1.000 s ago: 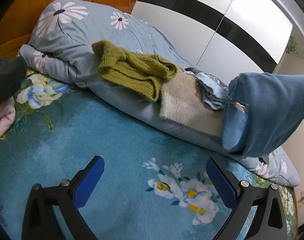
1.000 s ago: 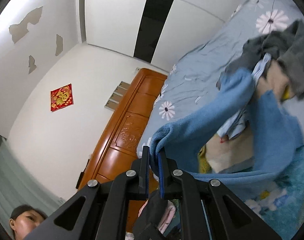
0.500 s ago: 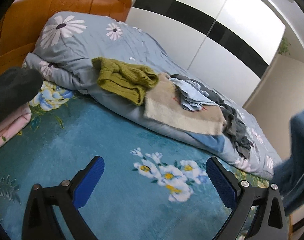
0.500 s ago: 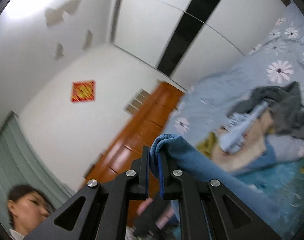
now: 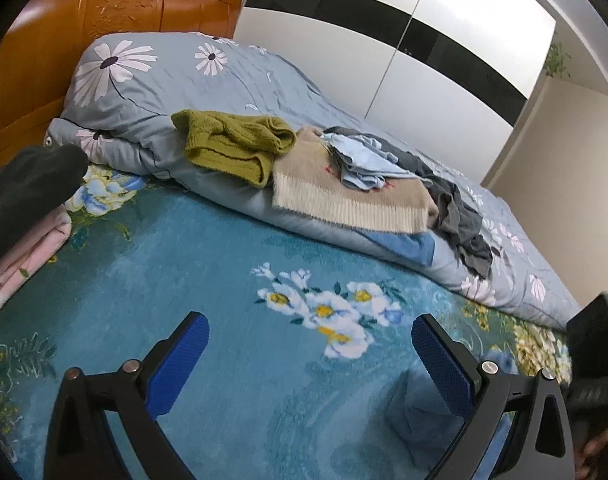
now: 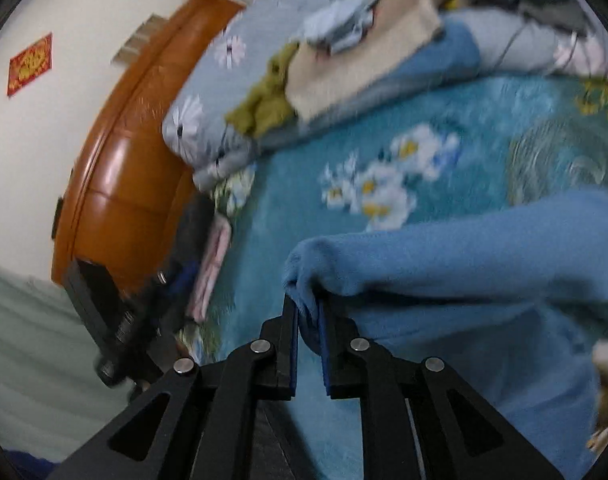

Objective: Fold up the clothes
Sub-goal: 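Lower the sweatpants onto the blanket with the right gripper and release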

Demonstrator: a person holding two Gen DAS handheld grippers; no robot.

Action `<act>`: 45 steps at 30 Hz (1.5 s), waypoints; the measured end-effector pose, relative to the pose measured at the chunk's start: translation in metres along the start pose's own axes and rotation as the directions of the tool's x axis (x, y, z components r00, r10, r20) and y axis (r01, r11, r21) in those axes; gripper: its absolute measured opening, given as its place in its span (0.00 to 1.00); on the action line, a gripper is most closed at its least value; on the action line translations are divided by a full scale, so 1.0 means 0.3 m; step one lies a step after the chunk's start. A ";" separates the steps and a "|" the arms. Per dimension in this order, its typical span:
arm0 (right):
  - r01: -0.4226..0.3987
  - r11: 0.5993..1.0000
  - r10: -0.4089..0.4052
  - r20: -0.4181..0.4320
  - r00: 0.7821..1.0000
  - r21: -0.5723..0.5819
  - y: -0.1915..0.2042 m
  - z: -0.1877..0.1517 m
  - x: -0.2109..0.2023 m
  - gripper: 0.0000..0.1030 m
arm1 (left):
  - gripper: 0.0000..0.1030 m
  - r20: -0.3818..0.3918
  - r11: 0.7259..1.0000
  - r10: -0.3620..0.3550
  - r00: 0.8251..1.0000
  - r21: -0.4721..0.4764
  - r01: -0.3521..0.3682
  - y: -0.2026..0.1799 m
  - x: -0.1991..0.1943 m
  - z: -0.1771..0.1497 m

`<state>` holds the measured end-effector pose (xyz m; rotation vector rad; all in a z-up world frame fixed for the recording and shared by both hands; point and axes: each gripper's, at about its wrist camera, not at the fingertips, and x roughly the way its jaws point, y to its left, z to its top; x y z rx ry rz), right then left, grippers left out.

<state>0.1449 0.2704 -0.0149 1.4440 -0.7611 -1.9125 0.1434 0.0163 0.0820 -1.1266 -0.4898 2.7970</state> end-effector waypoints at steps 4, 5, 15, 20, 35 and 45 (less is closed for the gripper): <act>0.067 0.998 -0.068 -0.092 0.993 -0.012 -0.031 -0.096 0.004 0.23 | 1.00 -0.021 1.000 -0.016 1.000 0.014 0.016 -0.027 0.009 -0.016; 0.077 0.997 -0.077 -0.106 0.991 -0.003 -0.050 -0.123 -0.016 0.26 | 1.00 -0.026 1.000 -0.019 0.999 0.021 0.019 -0.034 0.011 -0.019; 0.206 0.927 -0.282 0.220 0.934 0.312 -0.392 -0.120 -0.441 0.48 | 1.00 -0.050 0.999 -0.021 0.999 0.043 0.024 -0.059 0.025 -0.034; 0.220 0.802 -0.414 0.252 0.875 0.556 -0.645 -0.121 -0.518 0.48 | 1.00 -0.049 1.000 -0.023 0.999 0.014 0.023 -0.036 0.023 -0.038; 0.015 0.858 -0.262 0.412 0.873 0.513 -0.608 -0.090 -0.493 0.10 | 1.00 -0.074 1.000 -0.021 0.997 0.004 0.022 -0.038 0.042 -0.042; -0.183 0.976 0.062 0.667 0.743 0.114 -0.127 0.205 -0.837 0.09 | 1.00 -0.056 0.998 -0.014 0.998 0.063 0.018 -0.085 0.015 -0.015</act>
